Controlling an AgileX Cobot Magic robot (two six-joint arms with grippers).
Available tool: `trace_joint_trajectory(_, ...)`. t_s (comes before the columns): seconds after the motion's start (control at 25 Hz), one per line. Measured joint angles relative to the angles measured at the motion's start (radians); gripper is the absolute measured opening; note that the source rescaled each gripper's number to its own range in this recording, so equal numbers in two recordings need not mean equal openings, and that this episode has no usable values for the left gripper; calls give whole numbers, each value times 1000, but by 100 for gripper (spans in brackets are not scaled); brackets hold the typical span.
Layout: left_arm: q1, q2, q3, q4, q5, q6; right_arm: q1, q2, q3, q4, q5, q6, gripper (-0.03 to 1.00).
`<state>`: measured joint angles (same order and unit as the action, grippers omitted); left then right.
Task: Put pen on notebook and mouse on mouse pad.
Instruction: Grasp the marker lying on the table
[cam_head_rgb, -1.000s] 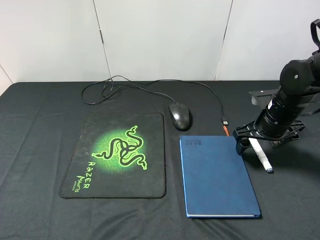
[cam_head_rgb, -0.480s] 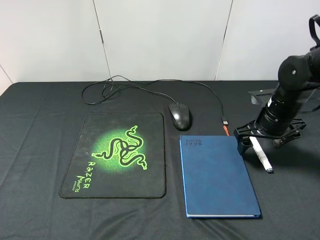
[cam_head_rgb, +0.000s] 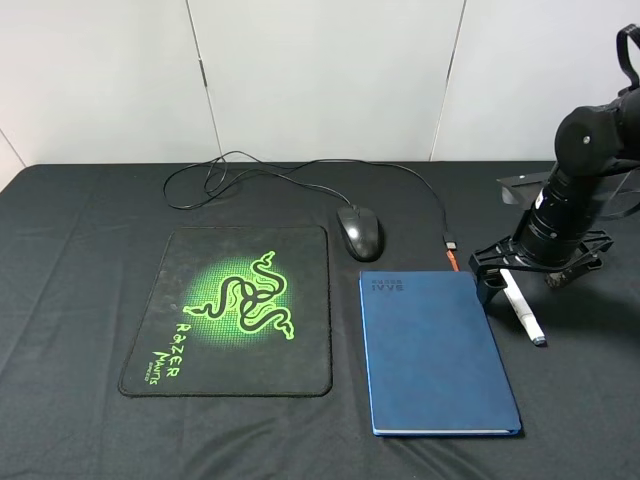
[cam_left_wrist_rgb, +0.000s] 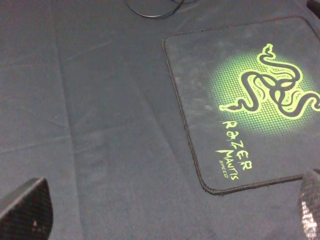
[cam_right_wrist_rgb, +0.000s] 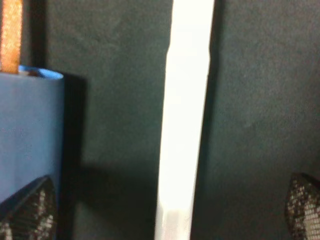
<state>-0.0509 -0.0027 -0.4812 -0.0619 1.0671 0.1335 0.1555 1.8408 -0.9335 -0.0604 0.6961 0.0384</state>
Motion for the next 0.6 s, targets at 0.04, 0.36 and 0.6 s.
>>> trace_joint_trajectory(0.04, 0, 0, 0, 0, 0, 0, 0, 7, -1, -7, -4, 1, 100)
trace_joint_trajectory(0.36, 0, 0, 0, 0, 0, 0, 0, 44, -5, -19, -14, 25, 100)
trace_joint_trajectory(0.6, 0, 0, 0, 0, 0, 0, 0, 50, -23, -37, 11, 36, 100)
